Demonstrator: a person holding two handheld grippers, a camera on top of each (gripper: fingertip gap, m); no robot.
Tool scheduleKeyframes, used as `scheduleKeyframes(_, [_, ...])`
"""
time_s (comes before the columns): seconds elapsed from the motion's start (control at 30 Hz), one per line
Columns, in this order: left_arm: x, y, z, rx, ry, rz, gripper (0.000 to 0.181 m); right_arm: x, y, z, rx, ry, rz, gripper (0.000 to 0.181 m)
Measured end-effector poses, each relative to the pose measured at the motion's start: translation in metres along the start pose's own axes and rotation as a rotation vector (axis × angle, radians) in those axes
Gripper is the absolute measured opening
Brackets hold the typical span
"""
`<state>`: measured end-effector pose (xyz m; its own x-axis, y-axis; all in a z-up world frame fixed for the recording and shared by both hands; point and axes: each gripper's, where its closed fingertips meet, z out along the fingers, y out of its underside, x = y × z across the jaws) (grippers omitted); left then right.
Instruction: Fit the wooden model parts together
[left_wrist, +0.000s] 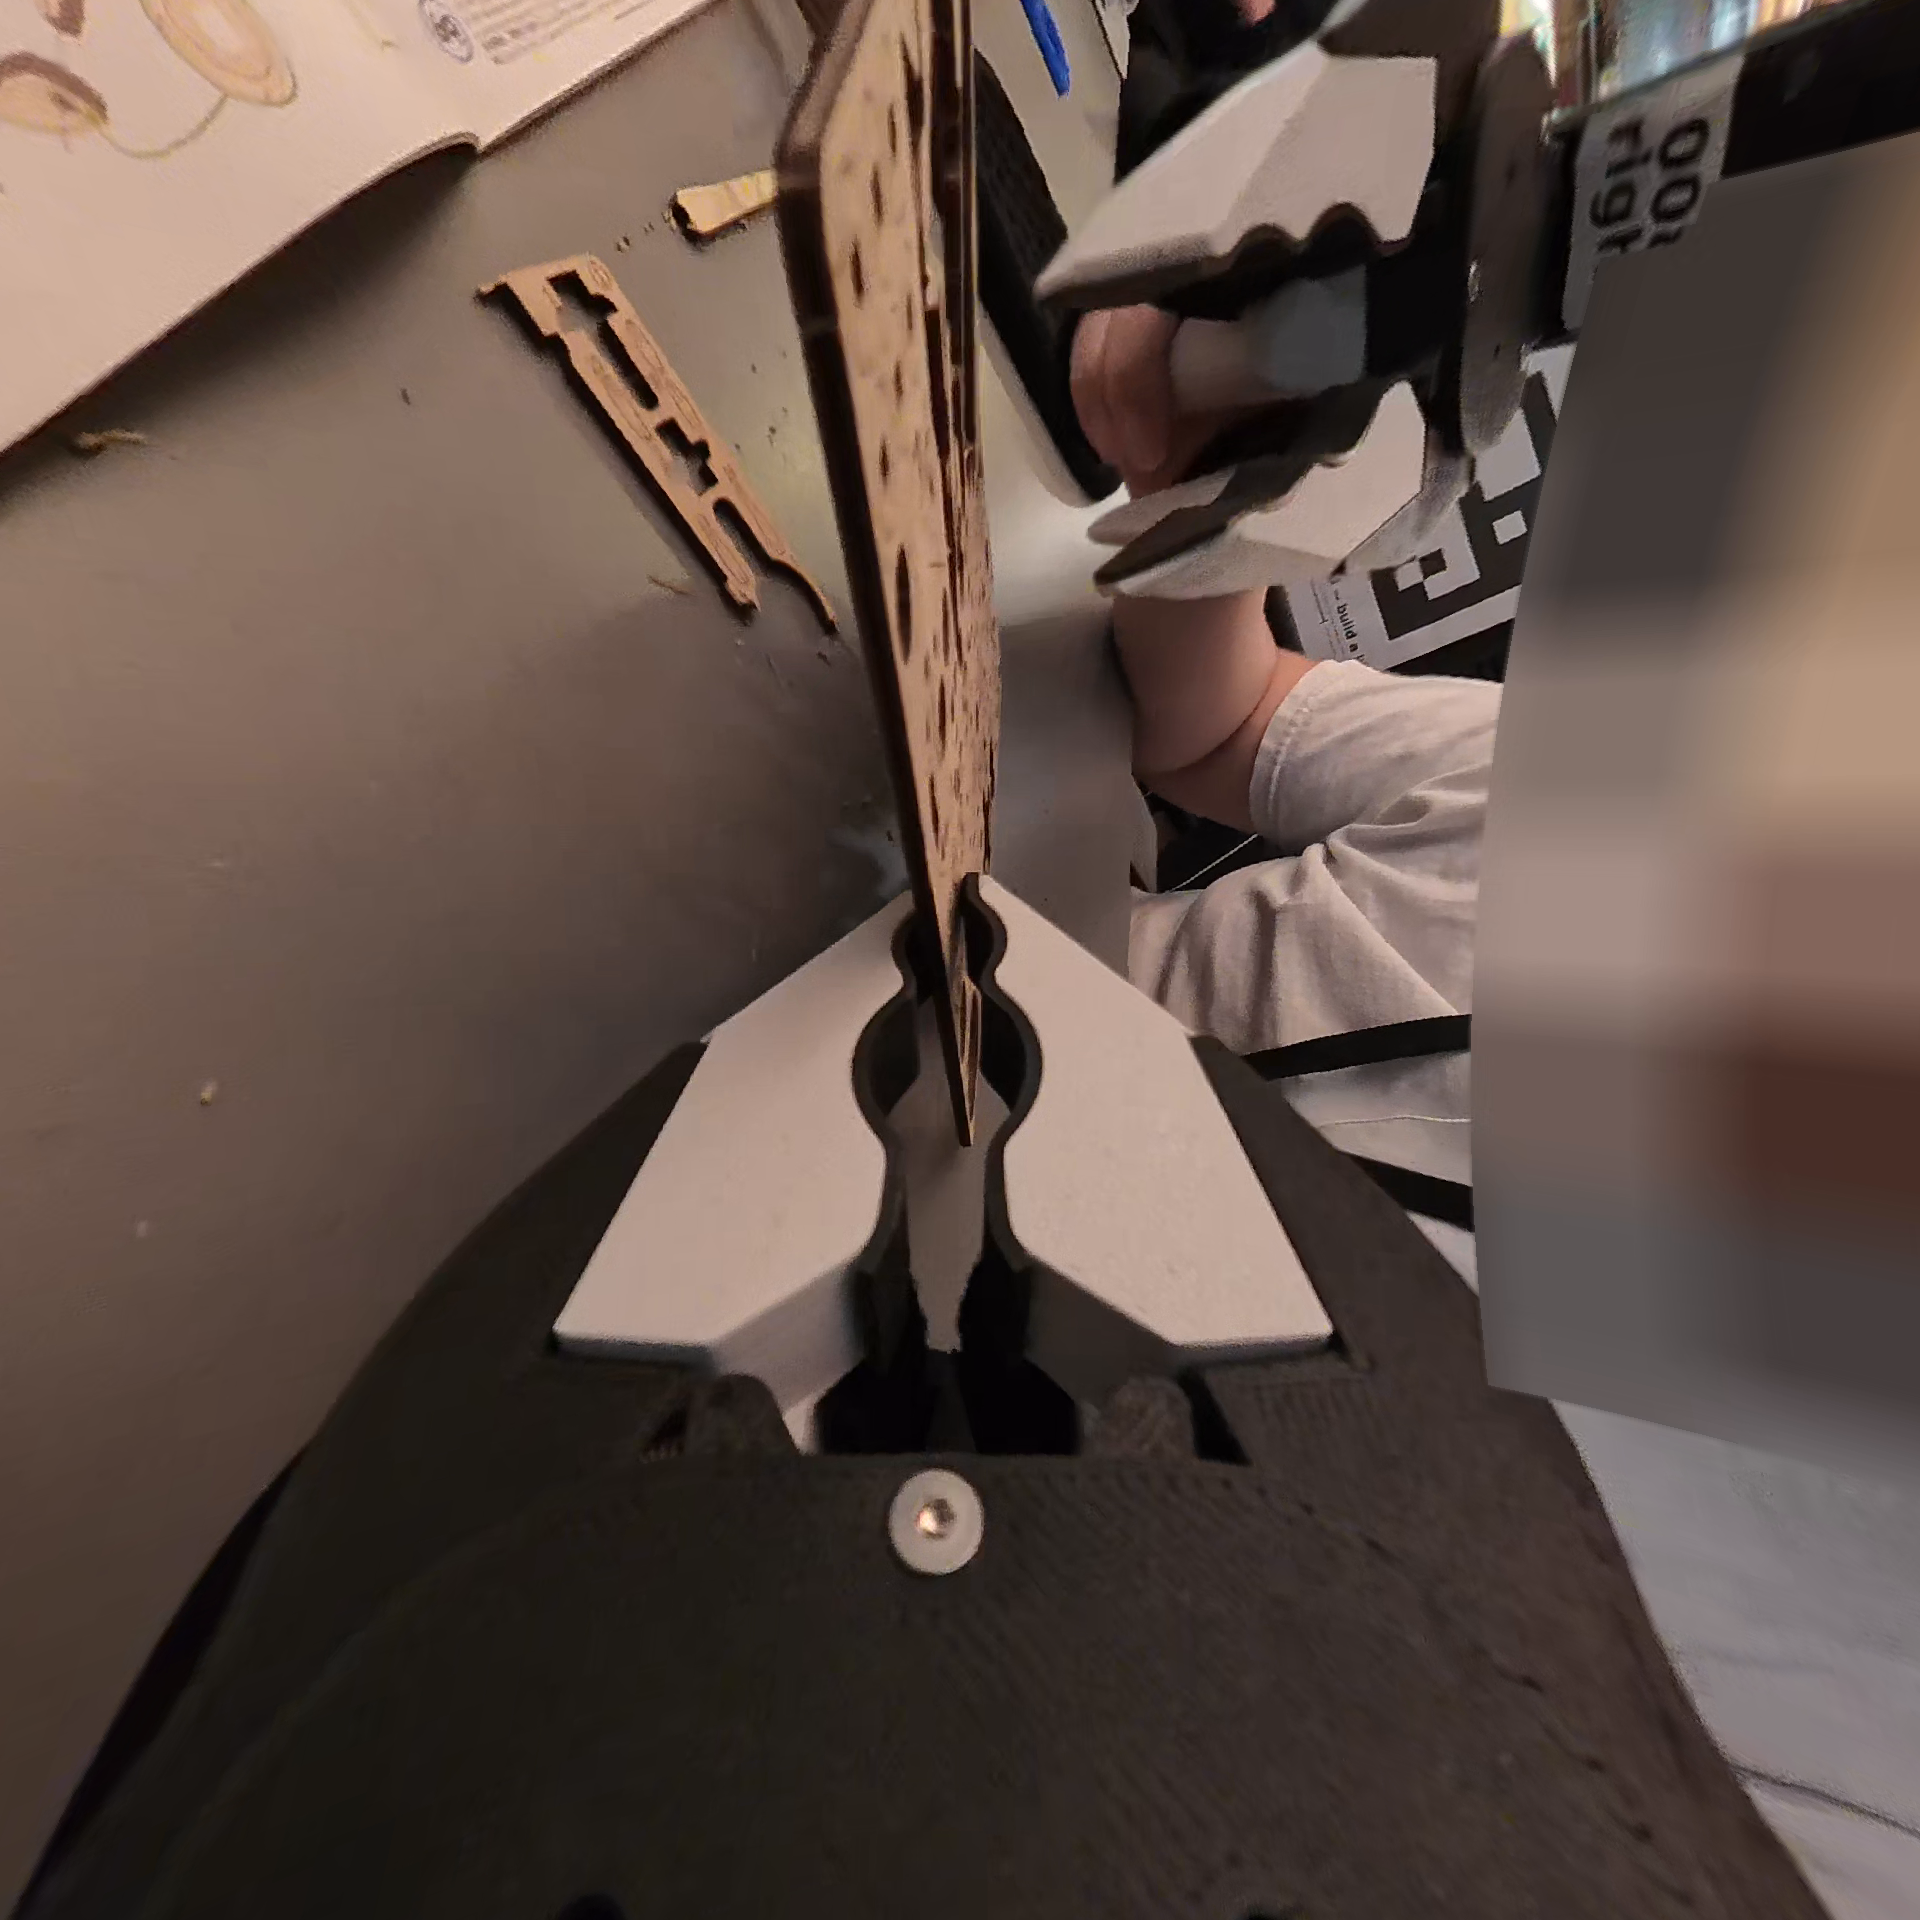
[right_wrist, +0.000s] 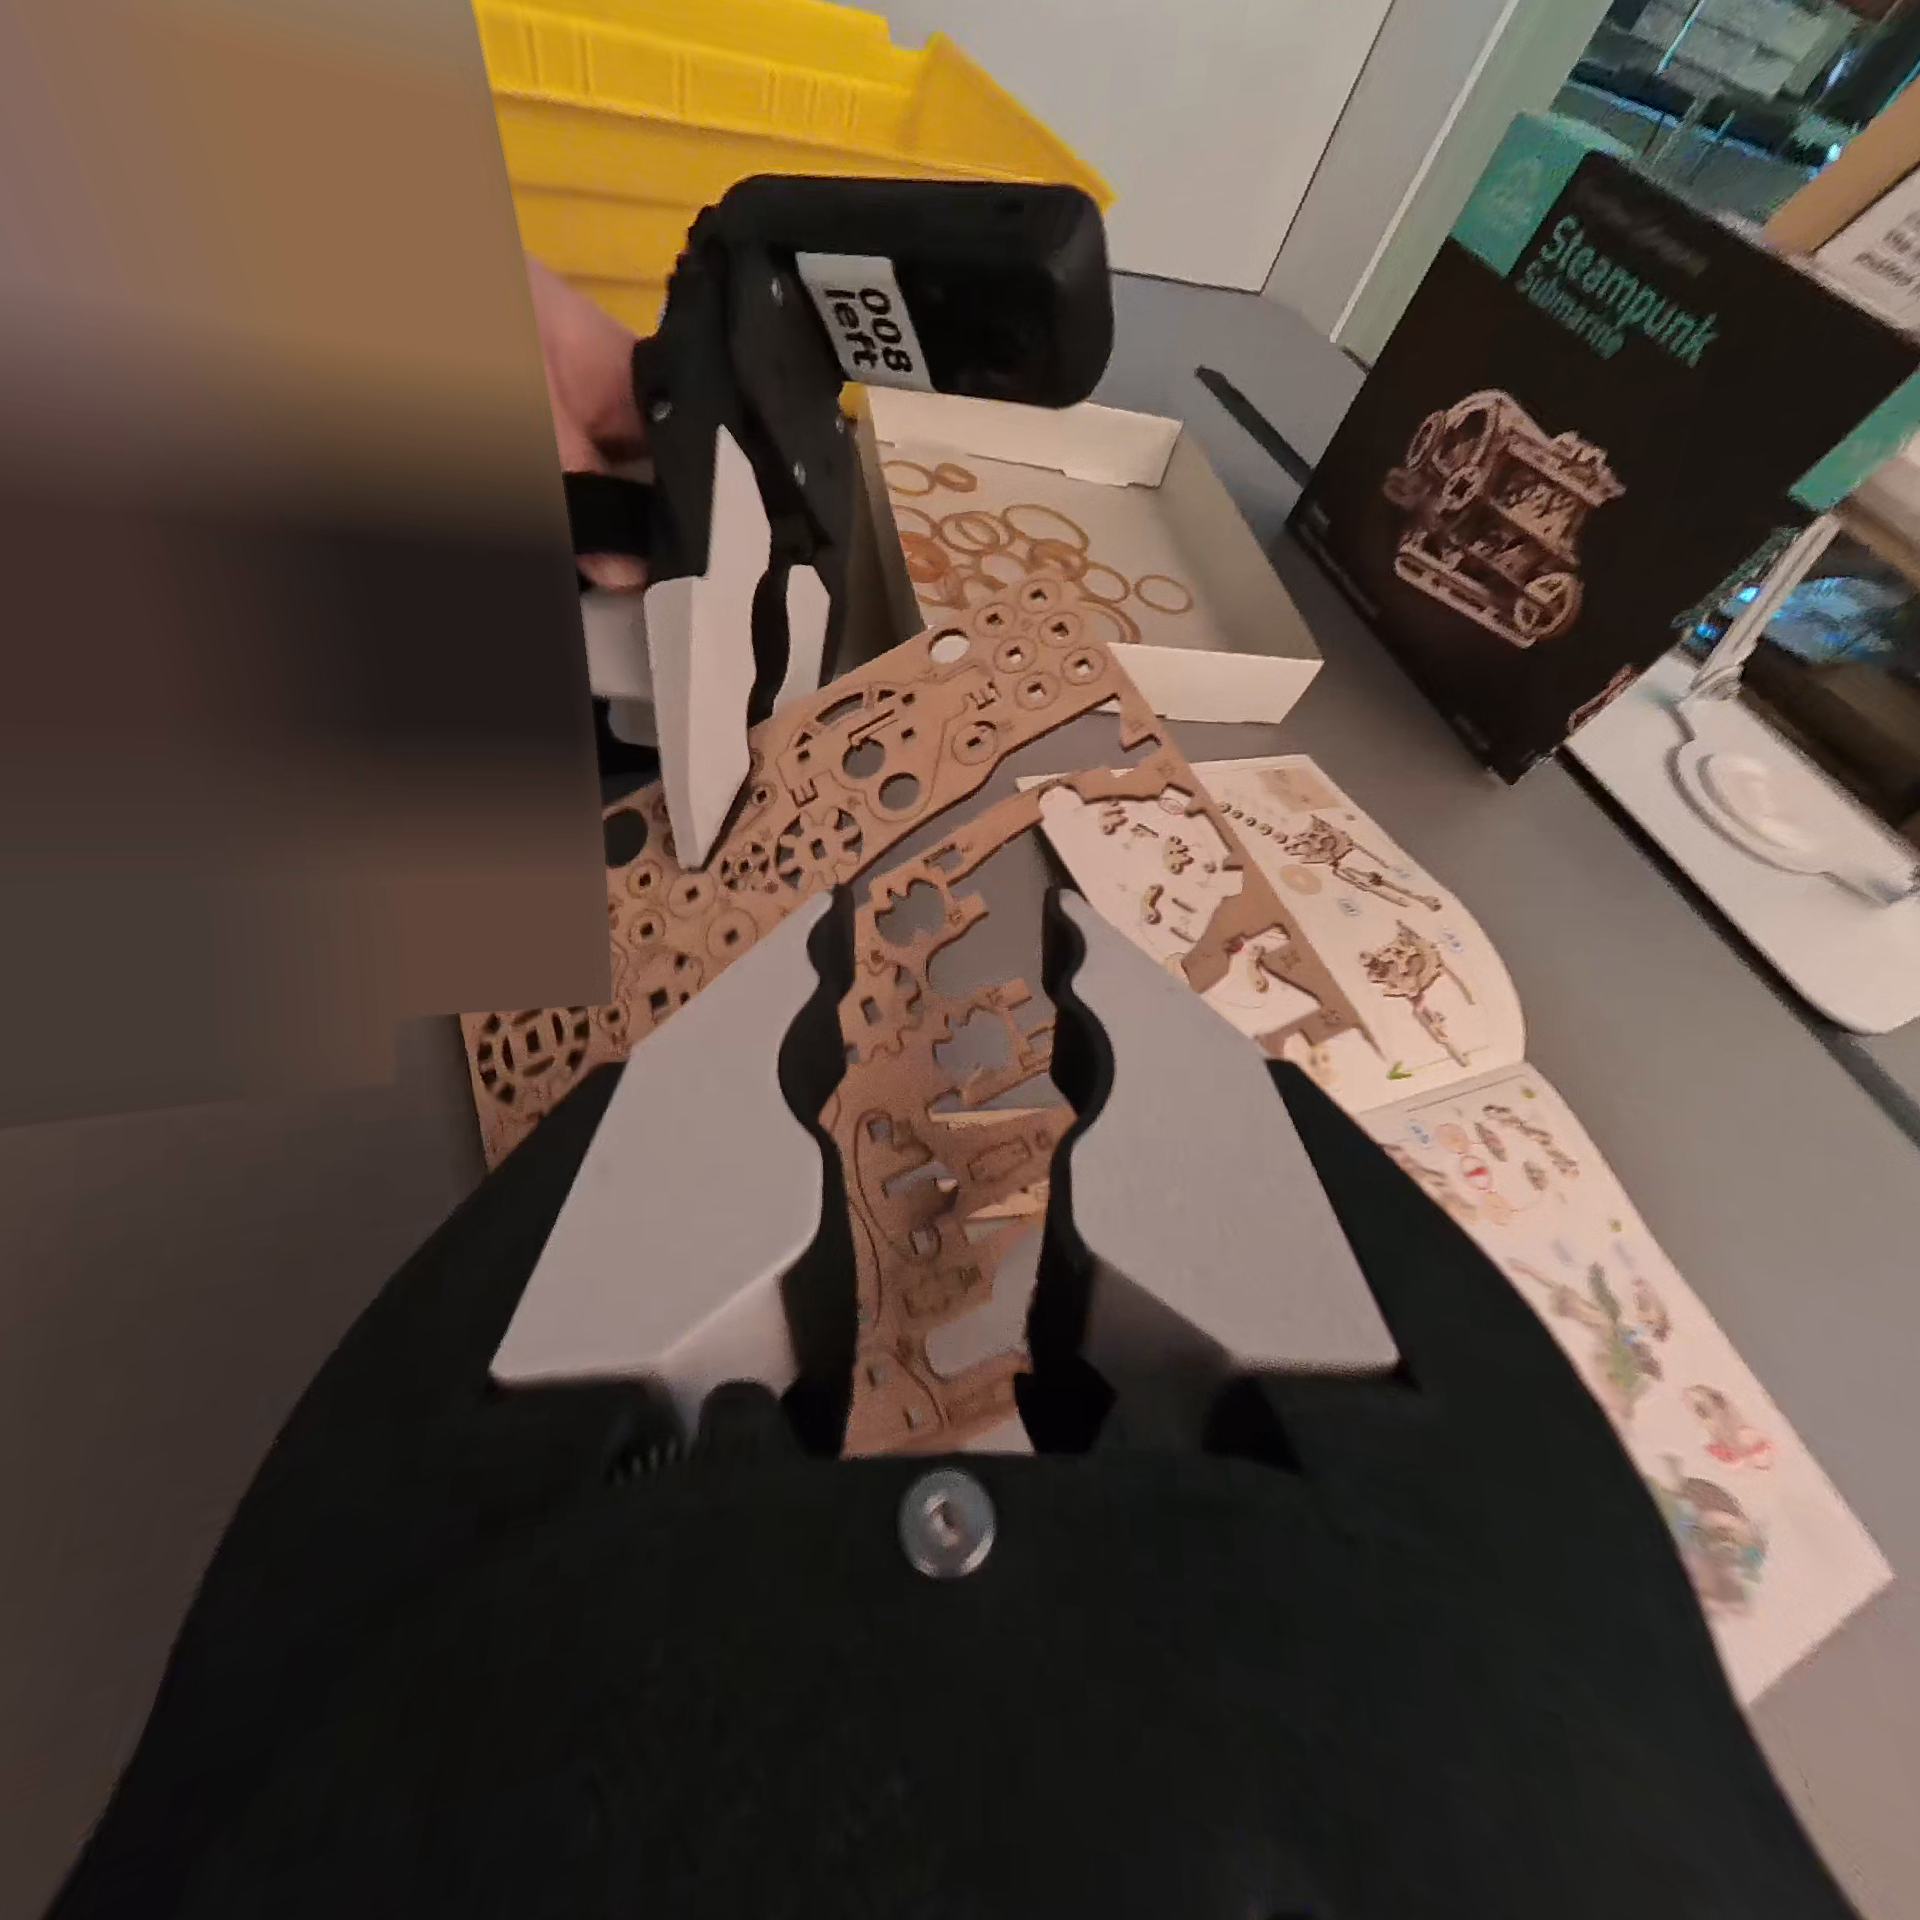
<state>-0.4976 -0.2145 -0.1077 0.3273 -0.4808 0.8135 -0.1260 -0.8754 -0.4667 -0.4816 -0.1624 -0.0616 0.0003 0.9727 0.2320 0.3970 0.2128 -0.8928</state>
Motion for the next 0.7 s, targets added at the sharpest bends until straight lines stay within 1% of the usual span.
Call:
scheduleKeyframes(0.13, [0.007,0.004,0.009,-0.029,0.005,0.038,0.002,0.000,0.000,0.008,-0.018,-0.029,0.139,0.031])
scheduleKeyframes(0.2, [0.003,0.009,0.014,-0.059,-0.026,0.054,0.004,-0.001,-0.001,0.009,-0.023,-0.045,0.178,0.030])
scheduleKeyframes(0.27, [0.004,0.011,0.017,-0.074,-0.032,0.065,0.005,-0.002,-0.001,0.011,-0.035,-0.058,0.226,0.025])
scheduleKeyframes(0.4, [0.005,0.012,0.019,-0.077,-0.056,0.091,0.006,-0.003,0.016,0.014,-0.145,-0.075,0.298,0.022])
scheduleKeyframes(0.47, [0.005,0.012,0.020,-0.080,-0.066,0.104,0.007,-0.012,0.022,0.015,-0.194,-0.127,0.345,0.020])
scheduleKeyframes(0.5, [0.006,0.013,0.022,-0.085,-0.069,0.113,0.008,-0.014,0.023,0.016,-0.209,-0.143,0.376,0.022])
scheduleKeyframes(0.57, [0.007,0.012,0.023,-0.085,-0.074,0.132,0.008,-0.013,0.025,0.017,-0.219,-0.152,0.425,0.020])
scheduleKeyframes(0.7, [0.013,0.010,0.024,-0.073,-0.075,0.180,0.008,-0.009,0.020,0.016,-0.187,-0.192,0.557,0.017])
